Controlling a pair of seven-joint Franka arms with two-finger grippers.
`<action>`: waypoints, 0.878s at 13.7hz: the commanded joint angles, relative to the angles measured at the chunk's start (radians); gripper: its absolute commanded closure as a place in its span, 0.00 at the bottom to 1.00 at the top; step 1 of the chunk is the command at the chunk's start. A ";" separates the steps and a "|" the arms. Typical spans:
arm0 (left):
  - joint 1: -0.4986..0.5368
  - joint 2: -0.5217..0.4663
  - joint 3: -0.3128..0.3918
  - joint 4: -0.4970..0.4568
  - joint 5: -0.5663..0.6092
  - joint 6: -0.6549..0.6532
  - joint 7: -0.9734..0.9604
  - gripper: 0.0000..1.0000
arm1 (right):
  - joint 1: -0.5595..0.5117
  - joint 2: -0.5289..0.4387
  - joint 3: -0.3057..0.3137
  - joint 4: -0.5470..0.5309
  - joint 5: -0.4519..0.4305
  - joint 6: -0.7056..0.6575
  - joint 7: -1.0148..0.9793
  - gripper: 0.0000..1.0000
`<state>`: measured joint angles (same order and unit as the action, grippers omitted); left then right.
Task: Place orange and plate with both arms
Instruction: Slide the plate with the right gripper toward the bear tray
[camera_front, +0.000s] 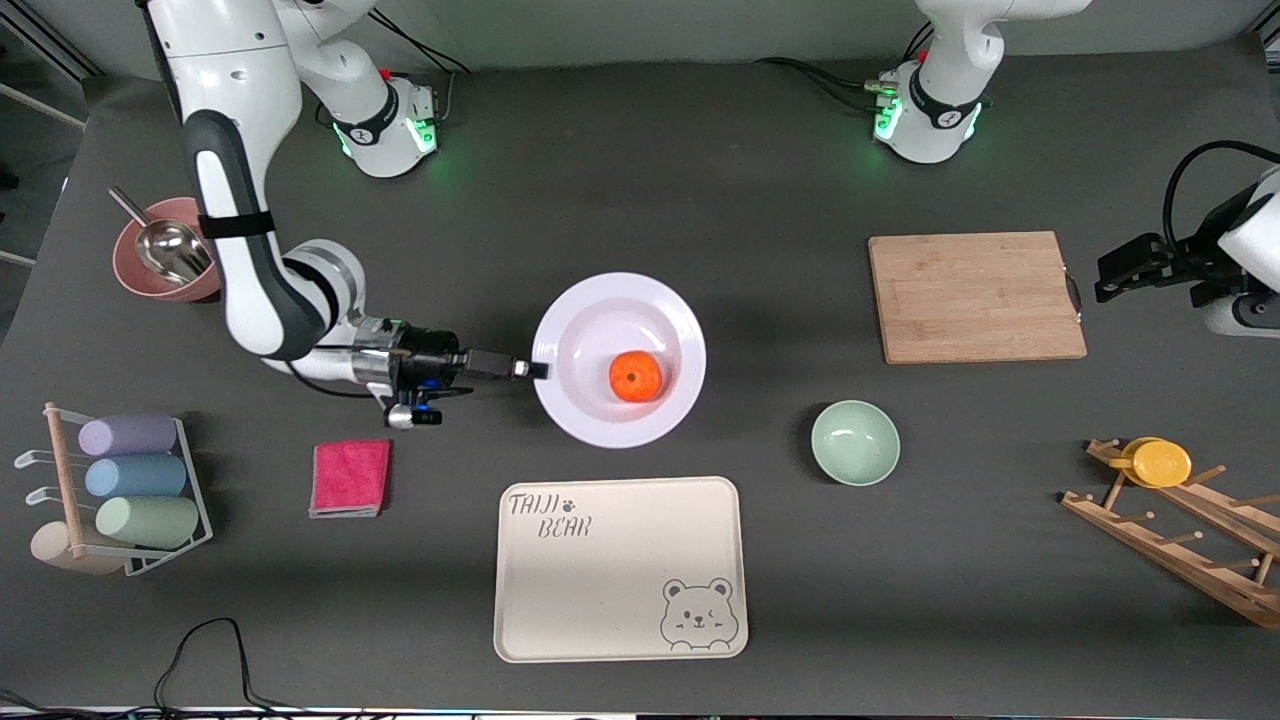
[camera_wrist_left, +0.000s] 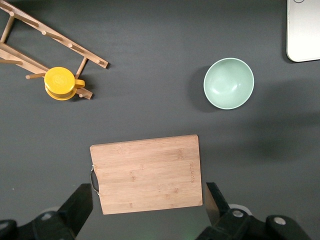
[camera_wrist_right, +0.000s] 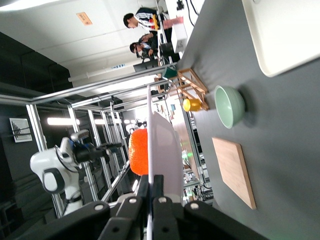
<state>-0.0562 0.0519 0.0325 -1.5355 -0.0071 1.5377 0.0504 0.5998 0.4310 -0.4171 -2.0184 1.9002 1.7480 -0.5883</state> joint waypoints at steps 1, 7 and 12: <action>-0.005 -0.007 0.001 -0.003 -0.002 0.007 -0.003 0.00 | -0.024 0.093 -0.023 0.166 -0.015 -0.016 0.082 1.00; -0.010 -0.007 0.000 -0.005 -0.002 0.004 -0.003 0.00 | -0.115 0.360 -0.020 0.481 -0.004 -0.018 0.119 1.00; -0.010 -0.006 0.000 -0.006 -0.002 0.006 -0.003 0.00 | -0.158 0.540 -0.012 0.631 -0.004 -0.018 0.110 1.00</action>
<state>-0.0578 0.0527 0.0294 -1.5361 -0.0080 1.5380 0.0504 0.4701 0.9005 -0.4366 -1.4931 1.8897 1.7482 -0.5092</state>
